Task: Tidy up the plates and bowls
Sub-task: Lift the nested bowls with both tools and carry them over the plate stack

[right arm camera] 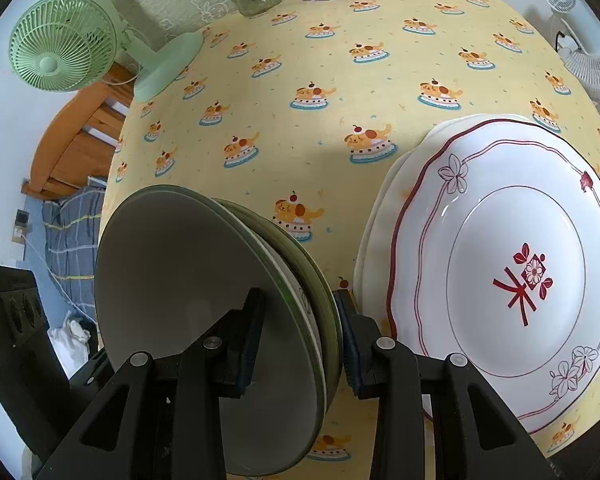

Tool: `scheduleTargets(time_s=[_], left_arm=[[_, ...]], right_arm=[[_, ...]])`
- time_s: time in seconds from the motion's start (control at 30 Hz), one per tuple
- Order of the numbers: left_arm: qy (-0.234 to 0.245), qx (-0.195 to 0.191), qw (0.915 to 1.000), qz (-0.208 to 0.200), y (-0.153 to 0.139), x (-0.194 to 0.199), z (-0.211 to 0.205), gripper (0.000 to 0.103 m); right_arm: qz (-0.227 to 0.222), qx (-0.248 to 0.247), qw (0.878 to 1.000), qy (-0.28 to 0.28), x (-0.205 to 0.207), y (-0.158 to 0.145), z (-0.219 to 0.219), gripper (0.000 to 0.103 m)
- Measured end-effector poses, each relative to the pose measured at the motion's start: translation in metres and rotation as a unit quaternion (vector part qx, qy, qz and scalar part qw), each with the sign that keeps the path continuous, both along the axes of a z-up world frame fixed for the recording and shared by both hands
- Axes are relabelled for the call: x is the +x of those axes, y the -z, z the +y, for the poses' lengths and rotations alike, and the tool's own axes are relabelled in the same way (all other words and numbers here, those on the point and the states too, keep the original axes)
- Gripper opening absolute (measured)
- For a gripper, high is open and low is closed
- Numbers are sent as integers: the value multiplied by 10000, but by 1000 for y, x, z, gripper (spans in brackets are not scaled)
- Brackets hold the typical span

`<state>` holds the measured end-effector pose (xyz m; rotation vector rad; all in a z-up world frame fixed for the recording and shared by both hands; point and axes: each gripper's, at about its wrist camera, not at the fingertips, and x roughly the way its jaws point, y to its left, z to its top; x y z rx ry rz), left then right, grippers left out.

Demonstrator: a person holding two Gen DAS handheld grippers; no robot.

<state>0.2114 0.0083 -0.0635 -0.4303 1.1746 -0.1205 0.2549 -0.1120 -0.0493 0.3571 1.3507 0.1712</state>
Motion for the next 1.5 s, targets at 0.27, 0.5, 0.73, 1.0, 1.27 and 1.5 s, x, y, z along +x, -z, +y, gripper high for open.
scheduleTargets(time_s=[0.27, 0.5, 0.73, 1.0, 1.27, 1.5], left_arm=[[88, 32, 9999, 109, -3, 2, -4, 58], [37, 42, 9996, 266, -5, -5, -6, 58], [102, -22, 9997, 207, -15, -17, -5, 58], [355, -4, 9994, 13, -33, -27, -7, 58], [326, 55, 9993, -180, -52, -38, -14, 58], [153, 151, 9995, -226, -60, -36, -32, 58]], right_arm=[[-30, -64, 9999, -72, 0, -1, 0, 38], [29, -62, 9997, -230, -6, -4, 2, 38], [-10, -157, 9997, -211, -19, -16, 6, 38], [-150, -194, 9997, 73, -37, -38, 7, 38], [-304, -145, 9993, 154, -51, -56, 2, 38], [-385, -60, 9992, -19, -51, -61, -14, 38]])
